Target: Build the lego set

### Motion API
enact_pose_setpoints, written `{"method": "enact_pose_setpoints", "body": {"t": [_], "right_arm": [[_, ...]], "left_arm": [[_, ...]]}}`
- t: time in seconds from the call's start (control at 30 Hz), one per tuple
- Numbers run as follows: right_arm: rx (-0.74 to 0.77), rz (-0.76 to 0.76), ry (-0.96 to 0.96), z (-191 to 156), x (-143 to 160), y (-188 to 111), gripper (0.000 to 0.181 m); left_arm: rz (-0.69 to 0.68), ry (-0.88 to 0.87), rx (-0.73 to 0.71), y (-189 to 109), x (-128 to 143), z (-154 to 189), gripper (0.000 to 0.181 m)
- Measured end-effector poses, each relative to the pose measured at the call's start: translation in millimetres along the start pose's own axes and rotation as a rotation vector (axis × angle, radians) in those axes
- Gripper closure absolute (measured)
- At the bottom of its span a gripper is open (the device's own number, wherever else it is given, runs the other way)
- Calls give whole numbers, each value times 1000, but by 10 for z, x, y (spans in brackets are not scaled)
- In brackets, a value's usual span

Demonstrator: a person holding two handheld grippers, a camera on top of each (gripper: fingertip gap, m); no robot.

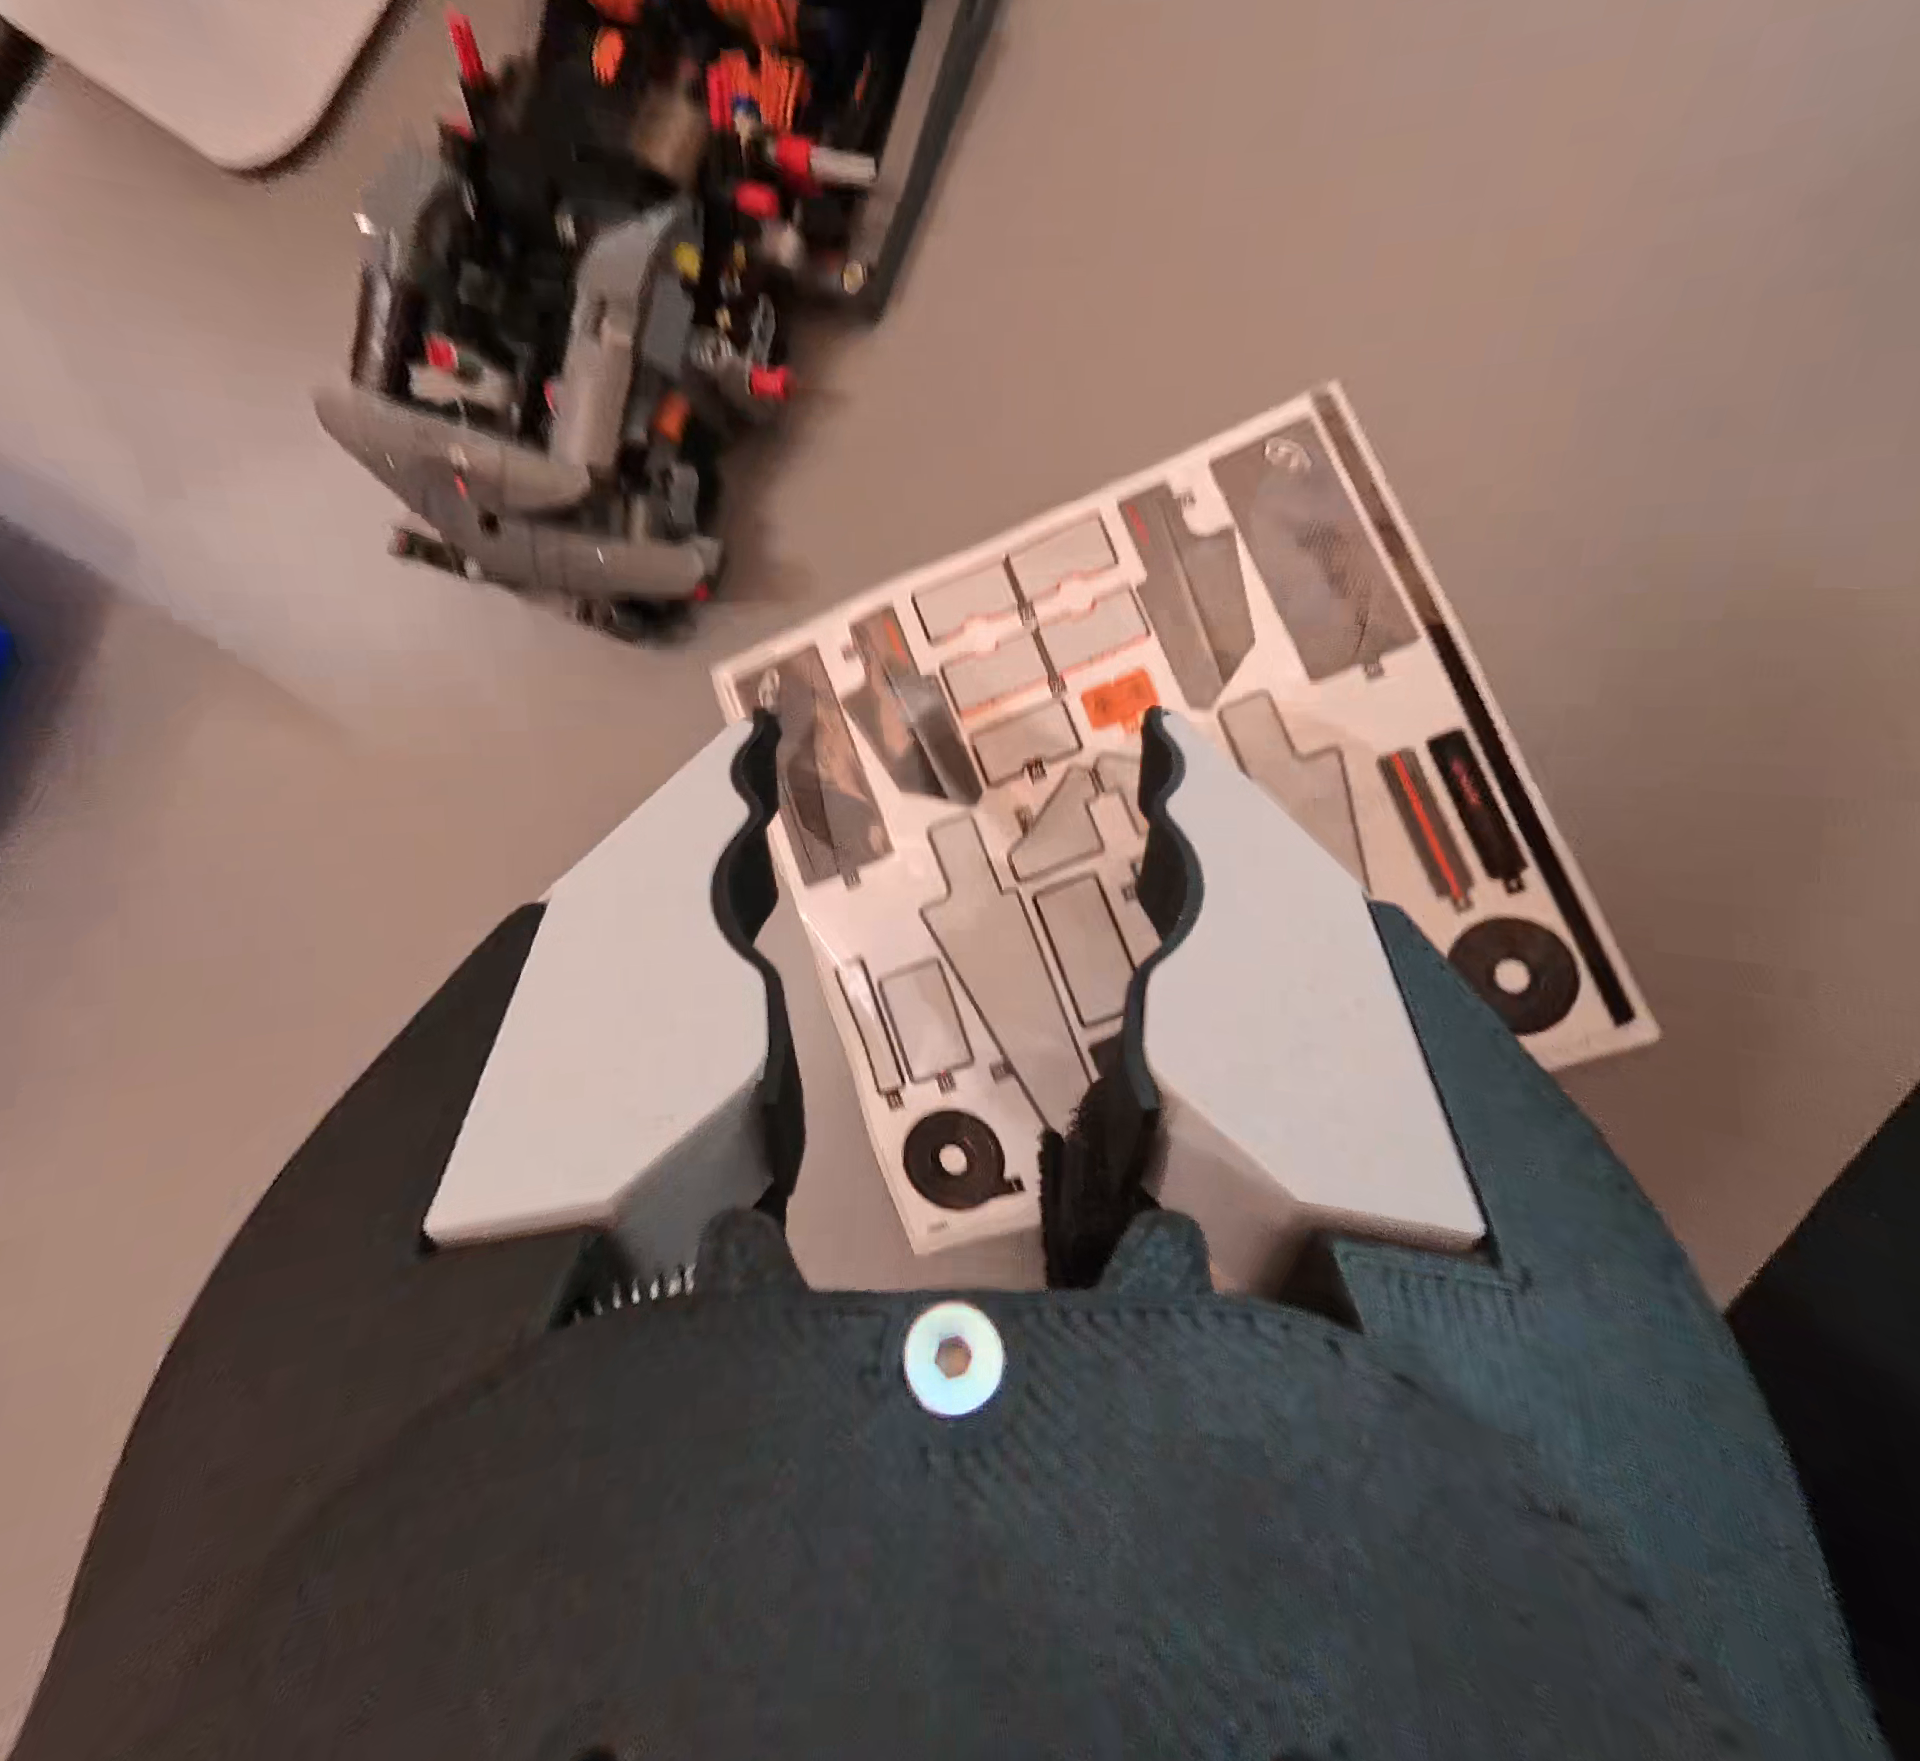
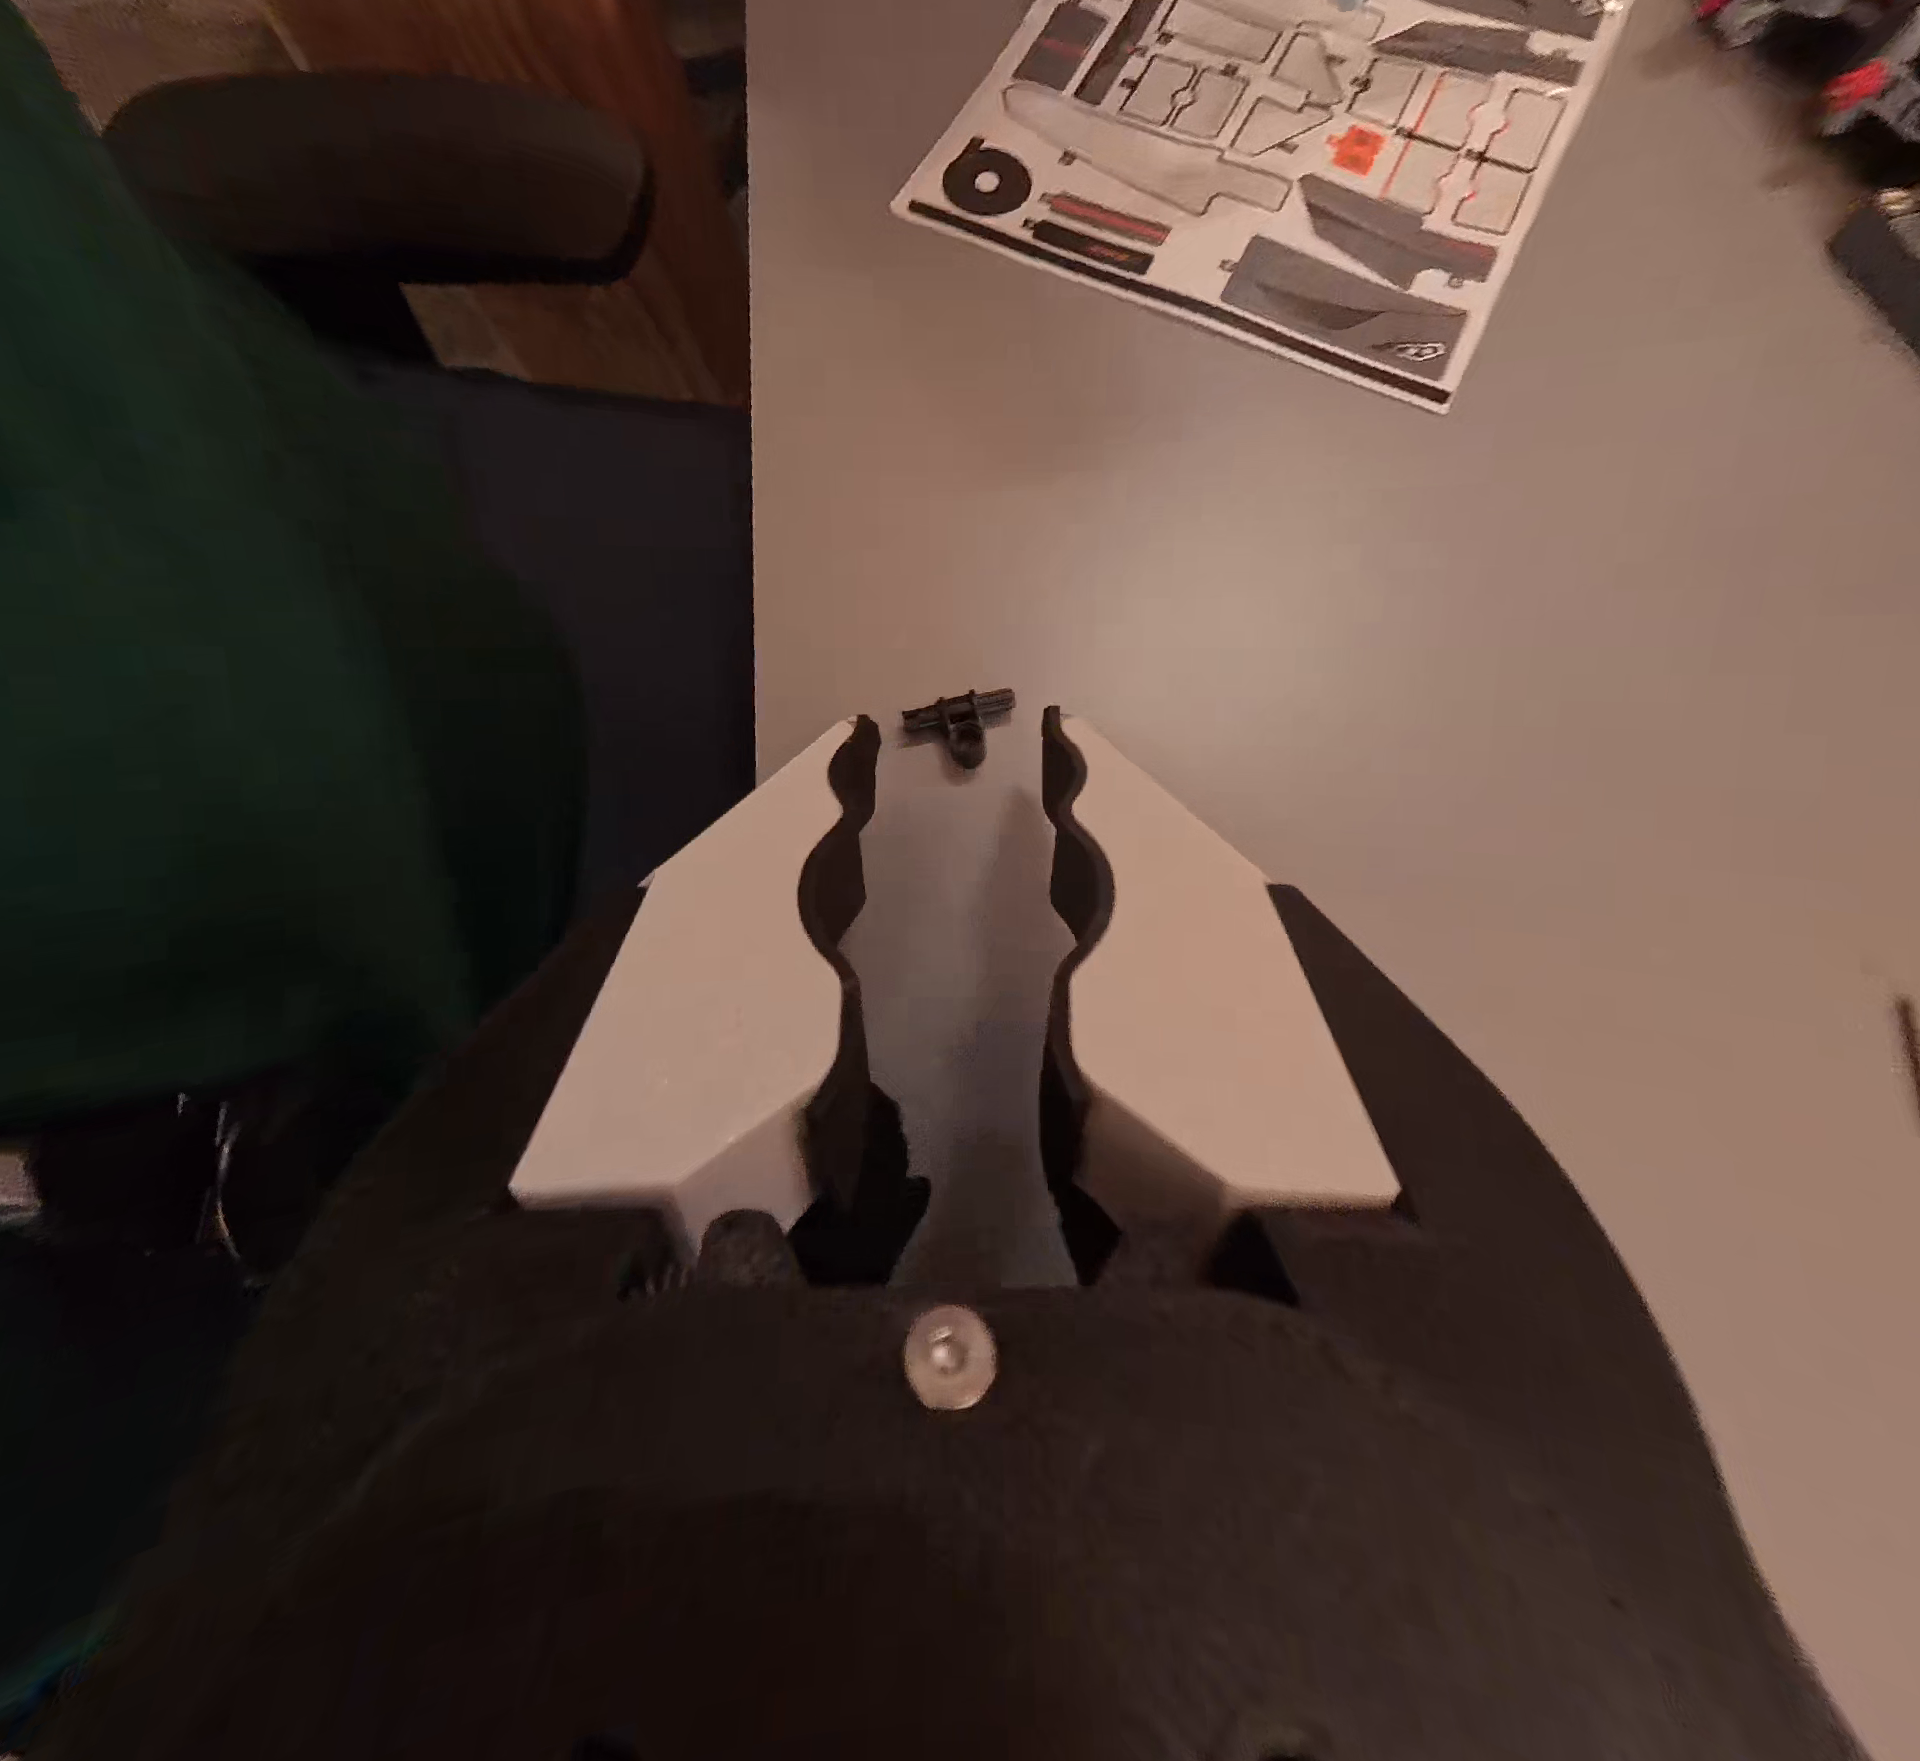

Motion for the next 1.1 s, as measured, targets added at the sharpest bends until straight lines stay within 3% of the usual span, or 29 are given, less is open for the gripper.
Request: {"method": "enact_pose_setpoints", "body": {"t": [0.17, 0.53, 0.77, 0.97, 1.1], "right_arm": [[-8, -47, -29, -36, 73, 101, 160], [17, -49, -16, 33, 57, 160, 176], [235, -60, 123, 703, 237, -138, 177], [436, -140, 226, 1342, 562, -416, 177], [460, -157, 257, 1516, 668, -441, 160]], "left_arm": [[-34, -49, 21, 96, 254, 70, 111], [-14, -101, 57, 131, 366, 66, 113], [-29, -186, -29, 4, 557, -176, 108], [-68, -235, -120, -149, 747, -403, 105], [-18, -176, -240, -295, 541, -576, 98]]}}
Point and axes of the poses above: each gripper's, where its closed fingertips meet, y out along the fingers, x out of its underside, z = x × y across the jaws, the point moved 5 cm from there along -y, back along the fingers, and after that the axes turned 10 degrees about x, right-handed, at the moved point
